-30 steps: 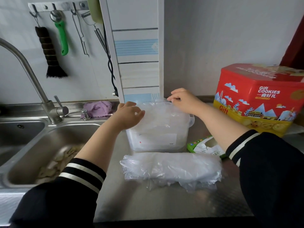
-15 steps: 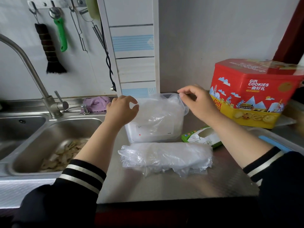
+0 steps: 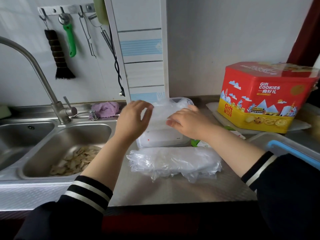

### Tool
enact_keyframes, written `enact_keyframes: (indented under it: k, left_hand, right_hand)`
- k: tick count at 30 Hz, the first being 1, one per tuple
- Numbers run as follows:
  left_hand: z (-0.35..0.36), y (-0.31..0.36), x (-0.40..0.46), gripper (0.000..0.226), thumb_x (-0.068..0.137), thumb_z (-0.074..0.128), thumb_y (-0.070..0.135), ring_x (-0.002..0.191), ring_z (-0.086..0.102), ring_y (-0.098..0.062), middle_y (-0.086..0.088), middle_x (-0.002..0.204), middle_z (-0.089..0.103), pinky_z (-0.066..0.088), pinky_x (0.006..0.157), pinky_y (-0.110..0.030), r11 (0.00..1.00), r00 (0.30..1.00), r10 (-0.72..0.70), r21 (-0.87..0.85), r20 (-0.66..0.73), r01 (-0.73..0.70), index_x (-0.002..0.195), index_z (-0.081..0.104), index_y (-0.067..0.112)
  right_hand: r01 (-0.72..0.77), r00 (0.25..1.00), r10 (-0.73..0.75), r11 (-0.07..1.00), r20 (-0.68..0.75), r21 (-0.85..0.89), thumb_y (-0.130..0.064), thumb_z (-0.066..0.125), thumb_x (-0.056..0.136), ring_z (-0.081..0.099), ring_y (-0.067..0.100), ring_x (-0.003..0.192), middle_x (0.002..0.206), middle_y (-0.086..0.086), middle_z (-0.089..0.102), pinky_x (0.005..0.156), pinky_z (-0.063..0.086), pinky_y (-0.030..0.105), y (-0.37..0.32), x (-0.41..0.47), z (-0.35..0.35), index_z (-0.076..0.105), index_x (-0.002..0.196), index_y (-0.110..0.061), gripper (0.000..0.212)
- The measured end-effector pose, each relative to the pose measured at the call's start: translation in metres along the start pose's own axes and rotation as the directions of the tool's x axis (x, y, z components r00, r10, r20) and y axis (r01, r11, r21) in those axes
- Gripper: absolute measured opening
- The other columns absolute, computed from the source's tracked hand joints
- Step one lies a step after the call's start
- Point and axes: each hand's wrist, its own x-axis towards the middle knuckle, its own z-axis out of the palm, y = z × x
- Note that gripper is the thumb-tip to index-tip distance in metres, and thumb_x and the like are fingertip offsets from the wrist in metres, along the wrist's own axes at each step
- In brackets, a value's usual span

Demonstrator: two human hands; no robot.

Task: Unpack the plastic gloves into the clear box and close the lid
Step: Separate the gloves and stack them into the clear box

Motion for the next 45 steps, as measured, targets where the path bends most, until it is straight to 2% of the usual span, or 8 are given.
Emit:
enact_keyframes:
  k: [6, 10, 18, 23, 28, 33, 40, 45]
  left_hand:
    - [0.001, 0.014, -0.002, 0.061, 0.100, 0.016, 0.054, 0.082, 0.056, -0.025, 0.000, 0.075, 0.059, 0.043, 0.073, -0.035, 0.988, 0.838, -0.151, 0.106, 0.525, 0.111, 0.101, 0.062, 0.013]
    - [0.006, 0.010, 0.014, 0.064, 0.103, 0.017, 0.046, 0.098, 0.059, -0.030, -0.012, 0.097, 0.067, 0.045, 0.085, -0.037, 0.953, 0.789, -0.288, 0.242, 0.543, 0.181, 0.104, 0.067, 0.005]
    - [0.013, 0.005, -0.005, 0.016, 0.092, 0.061, 0.018, 0.094, 0.057, -0.027, -0.003, 0.100, 0.069, 0.044, 0.075, -0.033, 0.984, 0.989, -0.117, 0.149, 0.087, 0.103, 0.101, 0.073, 0.015]
    - [0.017, 0.014, -0.017, 0.037, 0.082, 0.060, -0.008, 0.089, 0.056, -0.034, -0.012, 0.101, 0.061, 0.048, 0.071, -0.040, 0.979, 0.996, -0.068, 0.187, -0.055, 0.077, 0.115, 0.063, 0.009]
    - [0.018, 0.026, -0.039, 0.049, 0.080, 0.053, -0.013, 0.093, 0.058, -0.029, -0.013, 0.110, 0.056, 0.052, 0.068, -0.040, 0.988, 0.993, -0.089, 0.120, -0.073, 0.098, 0.125, 0.052, 0.008]
    - [0.020, 0.046, -0.064, 0.028, 0.089, 0.058, 0.006, 0.077, 0.058, -0.020, -0.005, 0.100, 0.062, 0.041, 0.066, -0.024, 0.994, 0.986, 0.100, 0.048, -0.134, -0.095, 0.117, 0.058, 0.008]
    - [0.042, 0.055, -0.078, 0.056, 0.085, 0.063, 0.051, 0.110, 0.055, -0.013, 0.011, 0.116, 0.065, 0.043, 0.088, -0.029, 0.991, 0.860, -0.097, -0.028, 0.501, 0.128, 0.134, 0.051, 0.025]
    - [0.039, 0.052, -0.074, 0.045, 0.084, 0.064, 0.053, 0.106, 0.057, -0.013, 0.009, 0.113, 0.066, 0.043, 0.084, -0.026, 0.960, 0.851, -0.211, -0.064, 0.480, 0.273, 0.119, 0.064, 0.024]
  right_hand:
    - [-0.120, 0.983, 0.119, 0.993, 0.139, -0.005, -0.060, 0.010, 0.097, 0.038, 0.019, 0.126, 0.067, -0.015, 0.047, 0.113, 0.003, 0.037, -0.013, 0.010, -0.015, 0.066, 0.096, -0.028, 0.065]
    - [-0.228, 0.949, 0.220, 0.974, 0.225, 0.007, -0.061, 0.008, 0.097, 0.018, 0.027, 0.140, 0.107, 0.000, 0.065, 0.116, 0.000, 0.038, -0.013, 0.013, -0.019, 0.067, 0.110, -0.024, 0.071]
    - [-0.255, 0.966, 0.226, 0.920, 0.128, 0.298, -0.054, 0.020, 0.100, 0.012, 0.021, 0.145, 0.144, 0.004, 0.047, 0.116, 0.007, 0.034, -0.007, -0.010, -0.021, 0.046, 0.137, -0.029, 0.052]
    - [-0.112, 0.992, 0.121, 0.976, -0.039, 0.189, -0.047, 0.025, 0.101, 0.012, 0.016, 0.147, 0.157, 0.002, 0.026, 0.119, 0.003, 0.041, 0.008, -0.019, -0.007, 0.028, 0.149, -0.021, 0.054]
    - [0.164, 0.825, 0.060, 0.925, -0.561, 0.341, -0.035, 0.050, 0.095, 0.058, 0.020, 0.102, 0.109, 0.008, 0.063, 0.086, 0.050, 0.039, 0.012, -0.051, 0.012, 0.063, 0.110, -0.007, 0.035]
    - [-0.147, 0.989, 0.142, 0.898, 0.045, 0.414, -0.061, 0.065, 0.076, 0.049, 0.007, 0.103, 0.105, -0.015, 0.051, 0.085, 0.044, 0.030, 0.007, -0.081, 0.033, 0.060, 0.109, -0.025, 0.048]
    - [-0.178, 0.972, 0.231, 0.844, -0.044, 0.506, -0.026, 0.071, 0.084, 0.057, 0.013, 0.089, 0.088, -0.006, 0.063, 0.081, 0.049, 0.039, 0.010, -0.083, 0.049, 0.072, 0.082, -0.020, 0.007]
    - [-0.073, 0.951, 0.239, 0.787, -0.194, 0.612, -0.019, 0.067, 0.088, 0.057, 0.002, 0.083, 0.083, -0.015, 0.061, 0.076, 0.048, 0.029, 0.001, -0.081, 0.037, 0.067, 0.083, -0.020, 0.005]
